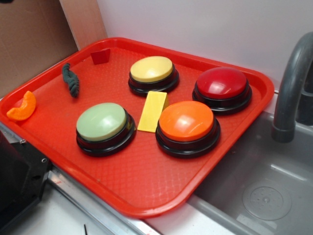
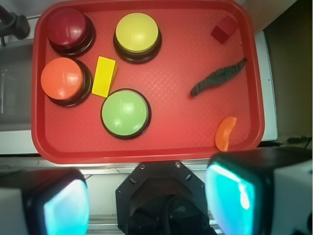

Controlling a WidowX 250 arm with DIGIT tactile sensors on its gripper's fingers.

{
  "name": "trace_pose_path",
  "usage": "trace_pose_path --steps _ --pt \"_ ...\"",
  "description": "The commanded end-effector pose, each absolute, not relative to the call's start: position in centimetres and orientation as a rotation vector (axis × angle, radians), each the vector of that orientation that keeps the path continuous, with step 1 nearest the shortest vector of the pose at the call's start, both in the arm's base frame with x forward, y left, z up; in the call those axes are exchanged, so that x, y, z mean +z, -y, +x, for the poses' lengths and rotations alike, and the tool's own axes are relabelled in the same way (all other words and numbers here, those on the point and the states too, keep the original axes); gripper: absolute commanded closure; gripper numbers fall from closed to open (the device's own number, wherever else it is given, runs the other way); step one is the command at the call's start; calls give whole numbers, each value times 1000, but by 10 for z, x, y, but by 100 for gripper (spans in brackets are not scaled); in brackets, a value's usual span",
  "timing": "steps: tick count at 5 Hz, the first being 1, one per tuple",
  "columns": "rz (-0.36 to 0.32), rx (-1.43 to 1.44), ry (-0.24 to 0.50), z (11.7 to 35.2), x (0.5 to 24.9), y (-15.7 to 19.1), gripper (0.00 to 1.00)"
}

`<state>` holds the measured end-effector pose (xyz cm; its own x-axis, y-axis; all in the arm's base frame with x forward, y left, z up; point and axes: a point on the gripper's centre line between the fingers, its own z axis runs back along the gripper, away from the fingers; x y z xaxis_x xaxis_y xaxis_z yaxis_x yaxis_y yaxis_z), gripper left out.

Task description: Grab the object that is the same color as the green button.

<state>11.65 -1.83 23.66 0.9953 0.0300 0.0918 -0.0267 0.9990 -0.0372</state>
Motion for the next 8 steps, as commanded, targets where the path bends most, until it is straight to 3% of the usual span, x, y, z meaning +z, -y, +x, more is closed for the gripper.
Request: trace_pose_path --steps 1,3,4,6,8 --pt "-36 28 92 116 237 18 0" --pt "-61 408 152 202 169 -46 0" --pt "38 649 152 214 140 -67 0" --pt "24 864 133 206 85 -91 0" --pt "24 831 138 195 55 -101 0"
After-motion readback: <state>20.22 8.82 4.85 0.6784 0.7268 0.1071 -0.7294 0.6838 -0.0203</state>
